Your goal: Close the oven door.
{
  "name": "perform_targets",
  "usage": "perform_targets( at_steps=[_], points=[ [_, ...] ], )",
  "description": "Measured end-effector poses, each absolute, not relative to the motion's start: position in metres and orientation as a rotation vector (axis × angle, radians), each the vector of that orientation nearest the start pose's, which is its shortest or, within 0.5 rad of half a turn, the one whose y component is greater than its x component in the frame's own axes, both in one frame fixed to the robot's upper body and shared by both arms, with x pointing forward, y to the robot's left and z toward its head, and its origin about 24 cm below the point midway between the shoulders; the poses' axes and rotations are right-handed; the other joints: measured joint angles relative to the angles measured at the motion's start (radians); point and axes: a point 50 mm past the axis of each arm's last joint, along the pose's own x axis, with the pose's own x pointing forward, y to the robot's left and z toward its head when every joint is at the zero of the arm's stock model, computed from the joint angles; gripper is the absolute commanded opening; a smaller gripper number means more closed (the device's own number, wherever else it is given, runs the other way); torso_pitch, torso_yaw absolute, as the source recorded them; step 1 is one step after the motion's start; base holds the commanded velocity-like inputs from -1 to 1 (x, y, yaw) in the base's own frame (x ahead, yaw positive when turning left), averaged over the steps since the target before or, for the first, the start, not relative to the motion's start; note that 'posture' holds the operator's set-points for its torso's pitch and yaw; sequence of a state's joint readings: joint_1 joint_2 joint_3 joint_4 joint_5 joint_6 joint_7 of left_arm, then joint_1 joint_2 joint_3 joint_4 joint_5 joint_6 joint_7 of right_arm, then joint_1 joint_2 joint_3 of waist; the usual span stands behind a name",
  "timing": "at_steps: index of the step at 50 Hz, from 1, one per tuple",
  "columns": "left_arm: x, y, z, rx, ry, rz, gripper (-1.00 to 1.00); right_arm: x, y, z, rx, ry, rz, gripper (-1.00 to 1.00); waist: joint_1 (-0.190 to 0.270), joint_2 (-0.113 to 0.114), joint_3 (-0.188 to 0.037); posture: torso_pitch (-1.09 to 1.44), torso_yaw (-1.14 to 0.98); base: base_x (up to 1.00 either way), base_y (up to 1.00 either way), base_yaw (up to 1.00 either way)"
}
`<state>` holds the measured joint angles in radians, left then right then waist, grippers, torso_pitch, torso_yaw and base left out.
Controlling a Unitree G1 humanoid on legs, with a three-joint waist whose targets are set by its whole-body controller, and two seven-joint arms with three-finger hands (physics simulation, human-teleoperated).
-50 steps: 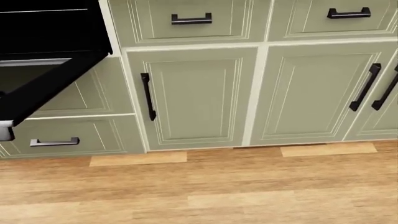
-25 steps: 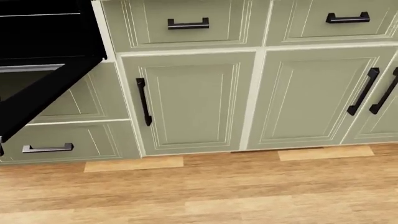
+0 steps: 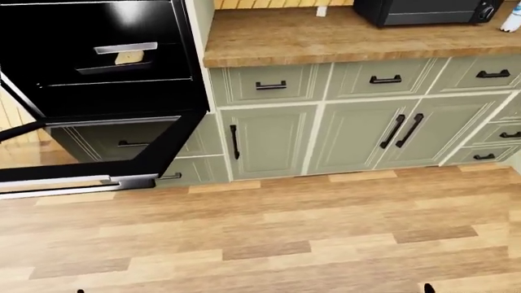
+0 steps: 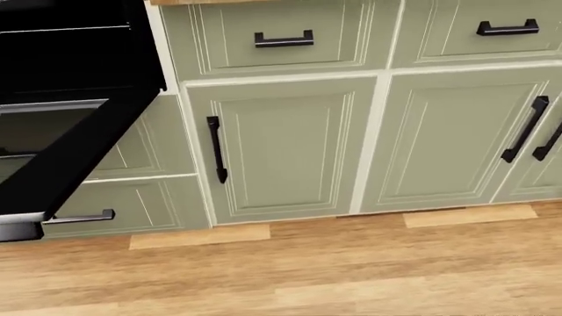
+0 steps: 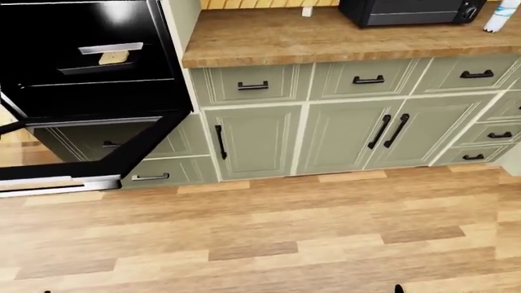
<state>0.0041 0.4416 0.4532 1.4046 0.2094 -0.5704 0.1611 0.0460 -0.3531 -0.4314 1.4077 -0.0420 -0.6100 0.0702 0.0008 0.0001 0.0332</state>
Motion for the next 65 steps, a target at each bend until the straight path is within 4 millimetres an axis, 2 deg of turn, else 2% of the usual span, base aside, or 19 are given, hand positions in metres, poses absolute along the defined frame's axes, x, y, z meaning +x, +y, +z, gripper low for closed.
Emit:
perform_targets(
  at_steps=[4,6,10,14,18,25,30,33,35,38,40,44,47,48,51,53,58,61,65],
  points=[
    [0.085,0.350,-0.100,0.407,0.751,0.575,1.00,0.075,-0.317,-0.119,-0.163,0.749,-0.452,1.00,-0.003,-0.068,-0.004,0.00,0.00,0.00,0.16,0.00],
    [0.087,0.344,-0.104,0.393,0.754,0.564,1.00,0.076,-0.320,-0.117,-0.169,0.747,-0.459,1.00,-0.017,-0.052,0.000,0.00,0.00,0.00,0.16,0.00],
    [0.084,0.339,-0.108,0.388,0.776,0.535,1.00,0.073,-0.319,-0.119,-0.164,0.758,-0.462,1.00,-0.020,-0.050,-0.009,0.00,0.00,0.00,0.16,0.00],
    [0.085,0.345,-0.104,0.398,0.761,0.555,1.00,0.074,-0.321,-0.117,-0.167,0.749,-0.462,1.00,-0.014,-0.001,0.000,0.00,0.00,0.00,0.16,0.00],
    [0.086,0.347,-0.102,0.403,0.749,0.567,1.00,0.074,-0.321,-0.117,-0.168,0.752,-0.462,1.00,-0.009,0.084,-0.006,0.00,0.00,0.00,0.16,0.00],
    [0.084,0.349,-0.101,0.409,0.755,0.576,1.00,0.072,-0.309,-0.124,-0.144,0.778,-0.416,1.00,0.007,0.047,-0.004,0.00,0.00,0.00,0.16,0.00],
    [0.085,0.349,-0.101,0.409,0.753,0.573,1.00,0.072,-0.317,-0.120,-0.157,0.763,-0.447,1.00,-0.001,-0.018,0.003,0.00,0.00,0.00,0.16,0.00],
    [0.083,0.349,-0.101,0.410,0.756,0.572,1.00,0.073,-0.317,-0.120,-0.158,0.758,-0.446,1.00,-0.004,-0.071,-0.003,0.00,0.00,0.00,0.16,0.00],
    [0.085,0.343,-0.104,0.396,0.759,0.560,1.00,0.074,-0.319,-0.118,-0.160,0.756,-0.454,1.00,-0.018,-0.053,-0.001,0.00,0.00,0.00,0.16,0.00],
    [0.085,0.338,-0.108,0.389,0.771,0.534,1.00,0.072,-0.320,-0.118,-0.158,0.758,-0.462,1.00,-0.021,-0.055,-0.009,0.00,0.00,0.00,0.16,0.00],
    [0.084,0.340,-0.107,0.389,0.769,0.539,1.00,0.073,-0.320,-0.118,-0.162,0.757,-0.459,1.00,-0.018,-0.042,-0.009,0.00,0.00,0.00,0.16,0.00],
    [0.084,0.344,-0.104,0.394,0.759,0.559,1.00,0.073,-0.320,-0.118,-0.165,0.757,-0.459,1.00,-0.013,0.019,0.000,0.00,0.00,0.00,0.16,0.00],
    [0.083,0.346,-0.103,0.396,0.758,0.566,1.00,0.072,-0.320,-0.119,-0.166,0.764,-0.456,1.00,-0.007,0.090,-0.007,0.00,0.00,0.00,0.17,0.00],
    [0.084,0.348,-0.102,0.398,0.758,0.570,1.00,0.073,-0.316,-0.121,-0.154,0.766,-0.451,1.00,0.000,0.077,-0.005,0.00,0.00,0.00,0.16,0.00],
    [0.083,0.349,-0.102,0.397,0.760,0.579,1.00,0.074,-0.307,-0.125,-0.140,0.779,-0.414,1.00,0.011,0.076,-0.005,0.00,0.00,0.00,0.16,0.00],
    [0.083,0.349,-0.101,0.398,0.757,0.582,1.00,0.072,-0.307,-0.125,-0.142,0.783,-0.409,1.00,0.009,0.062,-0.006,0.00,0.00,0.00,0.17,0.00],
    [0.084,0.349,-0.101,0.395,0.755,0.581,1.00,0.072,-0.316,-0.121,-0.155,0.768,-0.442,1.00,-0.001,-0.009,0.004,0.00,0.00,0.00,0.20,0.00],
    [0.082,0.349,-0.102,0.393,0.762,0.578,1.00,0.072,-0.317,-0.120,-0.155,0.761,-0.447,1.00,-0.004,-0.068,0.002,0.00,0.00,0.00,0.23,0.00],
    [0.083,0.338,-0.109,0.371,0.779,0.545,1.00,0.072,-0.320,-0.119,-0.157,0.762,-0.462,1.00,-0.023,-0.058,0.000,0.00,0.00,0.00,0.24,0.00]
  ],
)
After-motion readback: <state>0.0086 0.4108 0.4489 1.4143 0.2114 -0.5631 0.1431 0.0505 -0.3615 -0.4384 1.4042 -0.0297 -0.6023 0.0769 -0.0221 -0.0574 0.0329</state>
